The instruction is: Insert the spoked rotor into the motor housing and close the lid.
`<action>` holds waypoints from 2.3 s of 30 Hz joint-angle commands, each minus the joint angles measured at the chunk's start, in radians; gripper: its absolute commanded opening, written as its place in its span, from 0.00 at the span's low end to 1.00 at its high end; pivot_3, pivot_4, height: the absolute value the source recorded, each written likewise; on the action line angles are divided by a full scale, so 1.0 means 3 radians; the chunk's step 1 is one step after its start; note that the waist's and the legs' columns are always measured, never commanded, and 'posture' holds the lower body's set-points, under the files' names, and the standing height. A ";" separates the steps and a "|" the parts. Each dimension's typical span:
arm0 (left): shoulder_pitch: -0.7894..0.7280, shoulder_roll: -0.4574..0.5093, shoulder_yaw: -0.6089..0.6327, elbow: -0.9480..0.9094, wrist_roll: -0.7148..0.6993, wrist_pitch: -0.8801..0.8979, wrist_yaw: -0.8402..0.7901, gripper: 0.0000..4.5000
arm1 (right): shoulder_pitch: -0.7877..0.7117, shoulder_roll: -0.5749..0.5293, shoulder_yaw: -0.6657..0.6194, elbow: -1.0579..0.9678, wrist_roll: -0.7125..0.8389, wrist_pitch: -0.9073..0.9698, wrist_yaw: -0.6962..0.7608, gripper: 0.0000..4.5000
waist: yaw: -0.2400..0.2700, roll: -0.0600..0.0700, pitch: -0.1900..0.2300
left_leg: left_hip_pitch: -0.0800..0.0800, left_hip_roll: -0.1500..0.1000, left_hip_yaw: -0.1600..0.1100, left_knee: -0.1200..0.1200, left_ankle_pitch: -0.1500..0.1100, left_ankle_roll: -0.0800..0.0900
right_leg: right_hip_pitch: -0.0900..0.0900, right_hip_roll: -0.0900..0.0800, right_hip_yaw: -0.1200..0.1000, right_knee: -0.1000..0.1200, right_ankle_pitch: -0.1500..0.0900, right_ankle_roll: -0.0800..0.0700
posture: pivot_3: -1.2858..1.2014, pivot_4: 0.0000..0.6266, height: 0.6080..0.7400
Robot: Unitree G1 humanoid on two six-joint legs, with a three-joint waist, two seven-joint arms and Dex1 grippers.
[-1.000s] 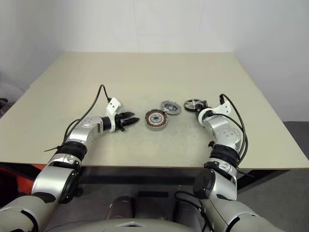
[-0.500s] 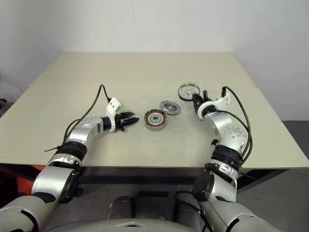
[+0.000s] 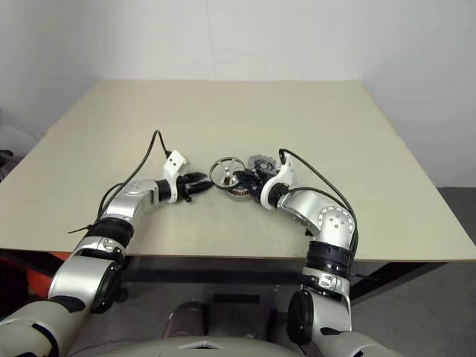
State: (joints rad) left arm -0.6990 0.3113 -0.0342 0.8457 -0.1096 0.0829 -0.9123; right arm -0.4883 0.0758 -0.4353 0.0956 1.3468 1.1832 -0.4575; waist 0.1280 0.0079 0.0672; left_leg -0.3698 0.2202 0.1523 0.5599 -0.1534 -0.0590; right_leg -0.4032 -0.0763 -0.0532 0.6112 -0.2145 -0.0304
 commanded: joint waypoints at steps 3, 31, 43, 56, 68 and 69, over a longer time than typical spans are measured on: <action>0.0038 0.0060 0.0019 -0.0188 -0.0013 -0.0005 -0.0013 0.49 | -0.0003 -0.0035 0.0060 -0.0057 -0.0002 -0.0155 0.0000 0.07 | -0.0002 0.0000 0.0000 | -0.0001 0.0000 0.0000 -0.0002 0.0000 0.0000 | -0.0002 0.0000 0.0000 -0.0001 0.0000 0.0000 | 0.52 0.00 1.00; 0.0087 0.0040 0.0000 -0.0267 -0.0004 0.0039 0.0002 0.49 | 0.0004 -0.0152 0.0153 0.0112 -0.0283 -0.0469 0.0160 0.07 | -0.0002 0.0000 0.0000 | 0.0000 0.0000 0.0000 0.0000 0.0001 -0.0002 | -0.0001 0.0000 0.0000 0.0001 0.0001 0.0001 | 0.52 0.00 1.00; 0.0059 0.0026 -0.0019 -0.0212 0.0004 0.0018 0.0008 0.49 | 0.0056 -0.0121 0.0169 -0.0015 -0.0253 -0.0461 0.0083 0.07 | -0.0002 0.0000 0.0000 | 0.0000 0.0000 0.0000 0.0000 0.0001 -0.0002 | 0.0000 0.0000 0.0000 0.0002 0.0000 0.0001 | 0.52 0.00 1.00; 0.0037 0.0021 -0.0026 -0.0166 0.0007 -0.0004 0.0000 0.49 | 0.0095 -0.0111 0.0183 -0.0066 -0.0234 -0.0474 0.0035 0.07 | -0.0002 -0.0001 0.0000 | 0.0000 -0.0001 0.0000 0.0000 0.0001 -0.0002 | 0.0000 0.0000 0.0000 0.0002 0.0001 0.0000 | 0.52 0.00 1.00; 0.0053 0.0059 -0.0031 -0.0213 -0.0023 0.0032 -0.0177 0.49 | 0.0070 -0.0093 0.0185 -0.0052 -0.0203 -0.0479 0.0041 0.07 | -0.0002 -0.0001 -0.0001 | 0.0000 -0.0001 0.0000 0.0000 0.0001 -0.0002 | 0.0000 0.0000 0.0000 0.0002 0.0001 0.0000 | 0.52 0.00 1.00; 0.0055 0.0066 -0.0034 -0.0216 -0.0022 0.0029 -0.0201 0.49 | 0.0070 -0.0094 0.0185 -0.0052 -0.0200 -0.0477 0.0043 0.07 | -0.0002 -0.0001 0.0000 | 0.0000 -0.0001 0.0000 0.0000 0.0001 -0.0002 | 0.0000 0.0000 0.0000 0.0002 0.0001 0.0000 | 0.52 0.00 1.00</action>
State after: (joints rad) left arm -0.6655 0.3172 -0.0453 0.8077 -0.1111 0.0965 -0.9573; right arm -0.4562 0.0448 -0.3805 0.1050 1.2697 1.0431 -0.4441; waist 0.1273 0.0077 0.0671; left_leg -0.3697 0.2200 0.1523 0.5600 -0.1530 -0.0597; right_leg -0.4033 -0.0763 -0.0532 0.6119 -0.2141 -0.0306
